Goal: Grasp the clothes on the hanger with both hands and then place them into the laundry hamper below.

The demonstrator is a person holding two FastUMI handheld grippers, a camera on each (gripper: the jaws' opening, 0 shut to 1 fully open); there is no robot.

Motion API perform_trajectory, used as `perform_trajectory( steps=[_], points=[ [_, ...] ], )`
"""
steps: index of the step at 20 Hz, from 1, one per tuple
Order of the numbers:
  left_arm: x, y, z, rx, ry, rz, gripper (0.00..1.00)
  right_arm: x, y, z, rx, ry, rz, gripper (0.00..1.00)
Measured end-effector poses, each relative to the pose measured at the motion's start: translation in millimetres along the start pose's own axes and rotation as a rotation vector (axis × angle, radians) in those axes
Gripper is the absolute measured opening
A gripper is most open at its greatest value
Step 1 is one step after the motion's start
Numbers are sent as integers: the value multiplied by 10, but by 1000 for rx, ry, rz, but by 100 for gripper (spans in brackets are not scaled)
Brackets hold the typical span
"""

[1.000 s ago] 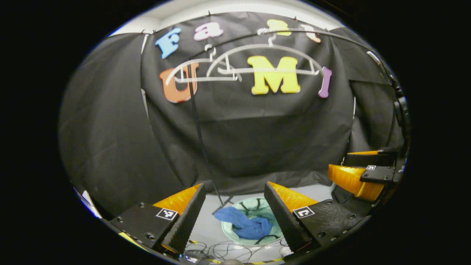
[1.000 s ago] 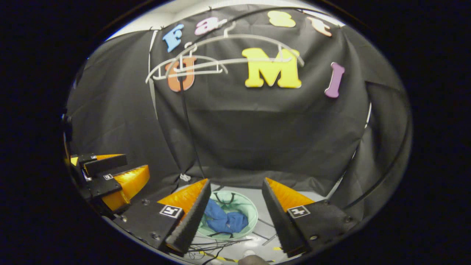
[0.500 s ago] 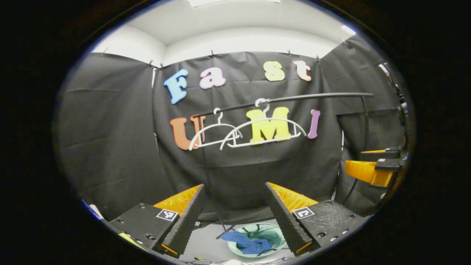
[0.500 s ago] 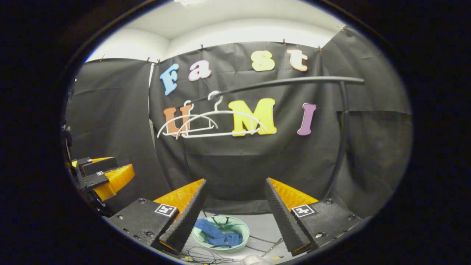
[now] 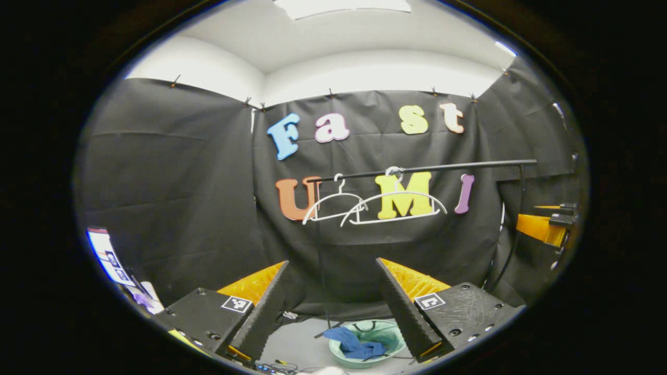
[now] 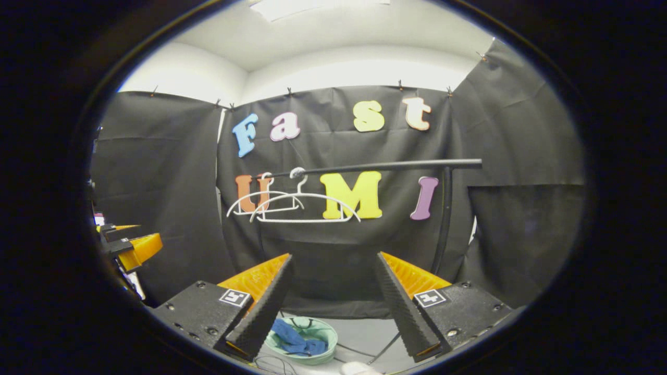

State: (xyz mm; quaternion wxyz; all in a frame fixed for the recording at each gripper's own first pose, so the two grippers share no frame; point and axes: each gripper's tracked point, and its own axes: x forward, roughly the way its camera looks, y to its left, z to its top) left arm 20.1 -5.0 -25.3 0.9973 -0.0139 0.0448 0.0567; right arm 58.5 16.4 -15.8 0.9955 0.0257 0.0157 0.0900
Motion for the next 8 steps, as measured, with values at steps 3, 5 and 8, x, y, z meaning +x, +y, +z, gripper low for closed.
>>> perform_trajectory(
  steps=[3, 5, 8],
  points=[
    [-106, 70, 56, -6, 1, 45, 99, 6, 113, 16, 7, 2, 55, 99],
    [-170, 152, 95, 7, -7, 78, 99, 43, 142, 34, 7, -4, 76, 100],
    [-208, 195, 69, -5, 6, 96, 99, 77, 176, 23, 22, -7, 89, 100]
  ],
)
